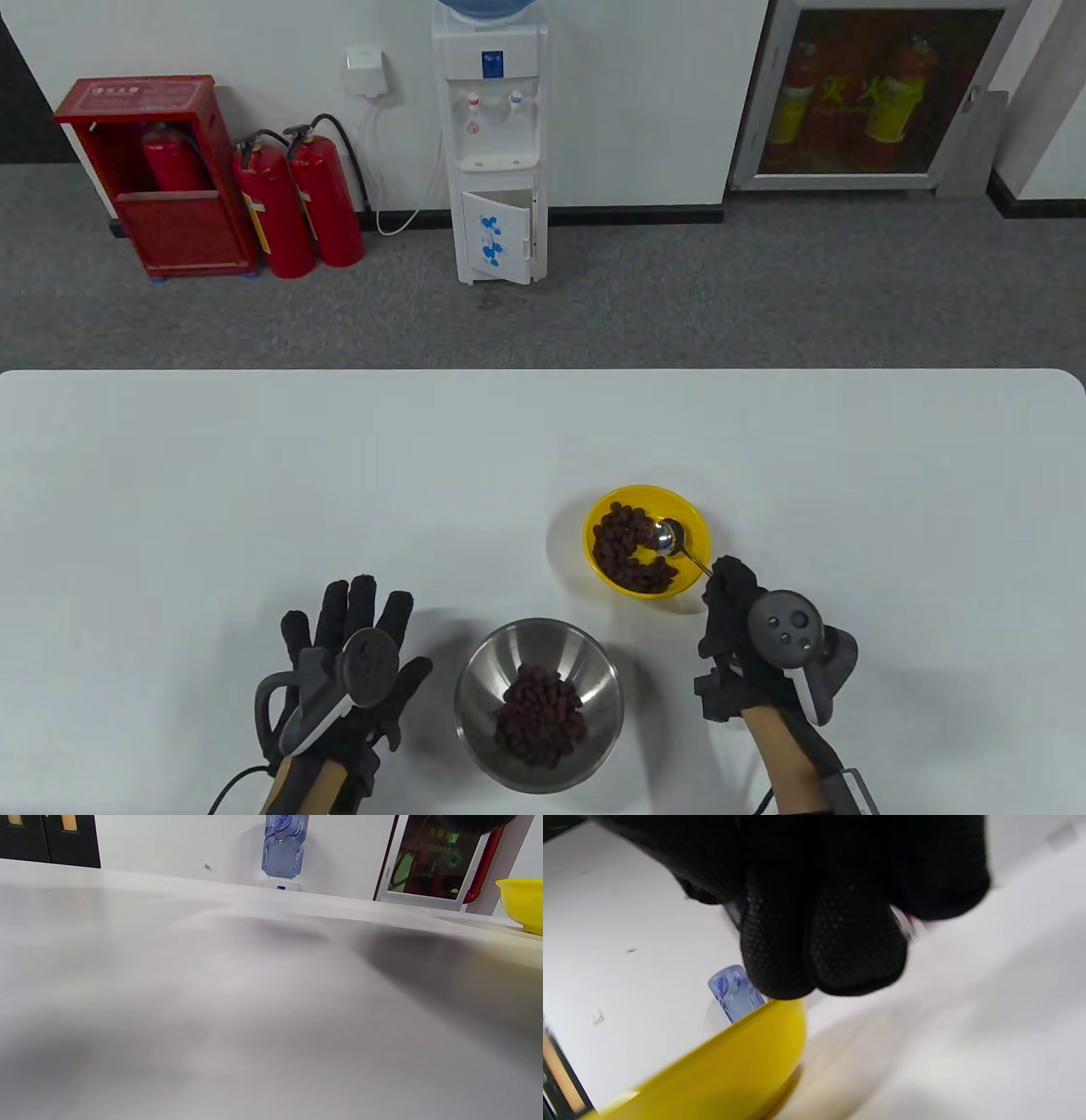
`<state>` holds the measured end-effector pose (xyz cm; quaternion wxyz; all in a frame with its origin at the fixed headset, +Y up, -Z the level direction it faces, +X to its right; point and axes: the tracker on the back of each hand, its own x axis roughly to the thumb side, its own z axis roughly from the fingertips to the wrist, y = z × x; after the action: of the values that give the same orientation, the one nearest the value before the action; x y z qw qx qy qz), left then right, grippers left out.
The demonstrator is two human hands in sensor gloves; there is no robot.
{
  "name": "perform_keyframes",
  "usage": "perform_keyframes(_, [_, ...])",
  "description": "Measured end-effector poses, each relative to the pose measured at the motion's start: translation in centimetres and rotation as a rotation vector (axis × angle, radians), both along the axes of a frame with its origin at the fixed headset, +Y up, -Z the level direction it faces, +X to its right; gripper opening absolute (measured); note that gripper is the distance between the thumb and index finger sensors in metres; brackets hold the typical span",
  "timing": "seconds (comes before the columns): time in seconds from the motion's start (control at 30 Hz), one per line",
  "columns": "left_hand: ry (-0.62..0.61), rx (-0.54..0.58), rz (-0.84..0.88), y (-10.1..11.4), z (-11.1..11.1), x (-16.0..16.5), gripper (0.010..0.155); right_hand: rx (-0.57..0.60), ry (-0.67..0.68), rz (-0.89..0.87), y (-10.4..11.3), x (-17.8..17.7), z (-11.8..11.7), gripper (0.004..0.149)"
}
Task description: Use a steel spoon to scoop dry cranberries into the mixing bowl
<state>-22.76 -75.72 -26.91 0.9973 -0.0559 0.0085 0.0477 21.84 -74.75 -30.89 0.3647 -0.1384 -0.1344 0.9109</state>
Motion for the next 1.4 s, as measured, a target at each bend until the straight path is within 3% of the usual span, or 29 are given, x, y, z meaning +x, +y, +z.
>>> perform_keyframes(0.03, [-0.001,0.0,-0.002,0.0,0.0,0.0,0.076,-0.078,-0.009,-0.177,-0.6,0.3,-0.2,0.042])
perform_keyframes(0.13, [0.0,-0.004,-0.003,-0.1,0.0,0.0,0.076,-0.156,0.018,-0.384,-2.1,0.9,-0.6,0.043])
perform_keyframes(0.47, [0.005,-0.017,-0.008,-0.2,0.0,0.1,0.076,-0.169,0.0,-0.392,-2.3,1.6,-0.8,0.047])
perform_keyframes(0.57, [0.017,-0.007,-0.016,0.1,0.0,-0.1,0.076,-0.197,-0.059,-0.372,-1.6,2.7,-0.2,0.055])
perform_keyframes(0.67, [0.025,0.006,-0.005,0.5,0.1,-0.3,0.076,-0.125,-0.094,-0.35,-0.3,4.0,0.9,0.056])
perform_keyframes(0.87, [0.037,0.033,0.045,1.3,0.4,-0.9,0.076,0.051,-0.039,-0.104,4.0,4.1,4.2,0.057])
perform_keyframes(1.0, [0.042,0.065,0.07,1.8,0.7,-1.2,0.076,0.126,0.016,-0.009,5.3,2.7,5.2,0.06])
perform_keyframes(1.13, [0.045,0.064,0.052,1.8,1.2,-1.3,0.076,0.161,0.07,0.249,5.6,0.7,6.1,0.064])
perform_keyframes(1.2, [0.054,0.07,0.038,1.8,1.4,-1.3,0.076,0.159,0.078,0.42,5.3,-0.4,6.4,0.067])
perform_keyframes(1.33, [0.061,0.097,-0.06,1.6,1.6,-0.9,0.076,0.023,0.088,0.773,4.5,-2.2,6.1,0.08])
perform_keyframes(1.4, [0.066,0.082,-0.093,1.4,1.5,-0.9,0.076,-0.023,0.098,0.856,4.0,-2.8,5.9,0.085])
